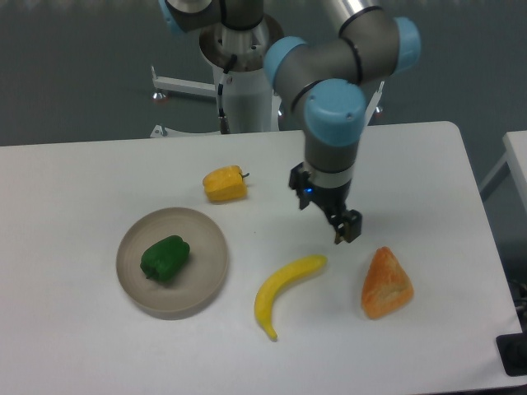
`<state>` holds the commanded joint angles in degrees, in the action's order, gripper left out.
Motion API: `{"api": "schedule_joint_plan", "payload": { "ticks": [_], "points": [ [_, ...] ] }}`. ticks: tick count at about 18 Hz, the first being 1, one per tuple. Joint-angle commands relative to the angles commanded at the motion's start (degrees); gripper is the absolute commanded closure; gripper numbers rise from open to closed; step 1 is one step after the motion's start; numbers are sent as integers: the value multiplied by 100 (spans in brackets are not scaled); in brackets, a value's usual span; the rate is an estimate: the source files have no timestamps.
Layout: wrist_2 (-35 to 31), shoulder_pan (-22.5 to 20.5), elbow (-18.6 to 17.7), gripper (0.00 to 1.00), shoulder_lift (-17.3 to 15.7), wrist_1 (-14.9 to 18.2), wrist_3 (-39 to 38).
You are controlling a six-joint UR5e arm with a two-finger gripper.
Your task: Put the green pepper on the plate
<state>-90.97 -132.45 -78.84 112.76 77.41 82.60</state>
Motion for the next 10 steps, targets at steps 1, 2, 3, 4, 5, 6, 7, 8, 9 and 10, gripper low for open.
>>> {"api": "schedule_joint_plan", "payload": {
  "ticks": [1,2,3,4,5,6,7,8,9,10],
  "points": [
    [-17,-62,-43,0,-9,106,254],
    [-18,-71,-70,0,-26,133,448],
    [-18,-71,-105,0,-18,108,493],
    [-9,-71,-157,0,-18,99,502],
    [0,-80,-184,0,-18,90,502],
    [0,-80,-184,0,-18,90,502],
    [0,-88,-176,0,-18,90,502],
    [0,-97,-184,0,-26,90,502],
    [17,-115,-184,0,-26,90,502],
    [17,-115,-184,0,-26,90,502]
  ]
}}
